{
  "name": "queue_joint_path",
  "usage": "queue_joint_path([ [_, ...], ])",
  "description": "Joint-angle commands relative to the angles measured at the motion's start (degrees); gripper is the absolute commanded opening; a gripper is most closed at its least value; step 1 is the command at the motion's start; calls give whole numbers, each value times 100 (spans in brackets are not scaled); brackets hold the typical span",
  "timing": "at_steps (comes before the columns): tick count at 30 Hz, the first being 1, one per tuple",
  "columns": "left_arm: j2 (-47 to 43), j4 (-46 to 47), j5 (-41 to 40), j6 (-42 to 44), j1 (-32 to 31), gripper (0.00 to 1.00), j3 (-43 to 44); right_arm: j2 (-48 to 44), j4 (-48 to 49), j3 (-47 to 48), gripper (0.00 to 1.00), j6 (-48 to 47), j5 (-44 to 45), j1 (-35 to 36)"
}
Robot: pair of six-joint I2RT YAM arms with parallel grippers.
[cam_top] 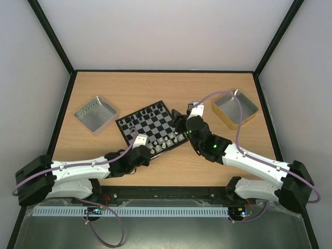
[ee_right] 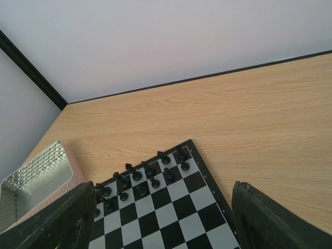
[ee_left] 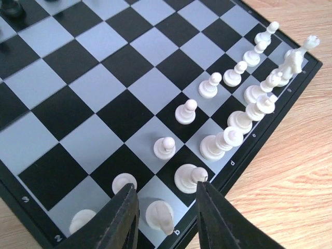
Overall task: Set up the chess pieces on the board
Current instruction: Place the chess piece on the chessboard, then reset both arms
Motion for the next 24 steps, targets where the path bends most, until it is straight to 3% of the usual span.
queue_joint_path([
  [1,-484,-423,-254,3,-36,34,228,-282,-200,79,71,67,130,2],
  [11,-2116,-1524,-1122,457,-23,54,1214,-1348,-886,-403,73,89,902,-4],
  [16,-2890,-1842,-1331,946,-8,62,1712,-2128,-1482,-519,80,135,1326,7],
  [18,-3159,-1962,-1409,1087,-13,73,1909,-2449,-1640,-563,87,133,1457,7],
  [21,-3511,-2182,-1648,1142,-13,97,2137,-2842,-1845,-574,95,103,1613,0],
  [24,-3844,-2456,-1996,1081,-9,100,2272,-3116,-2067,-508,98,27,1743,7],
])
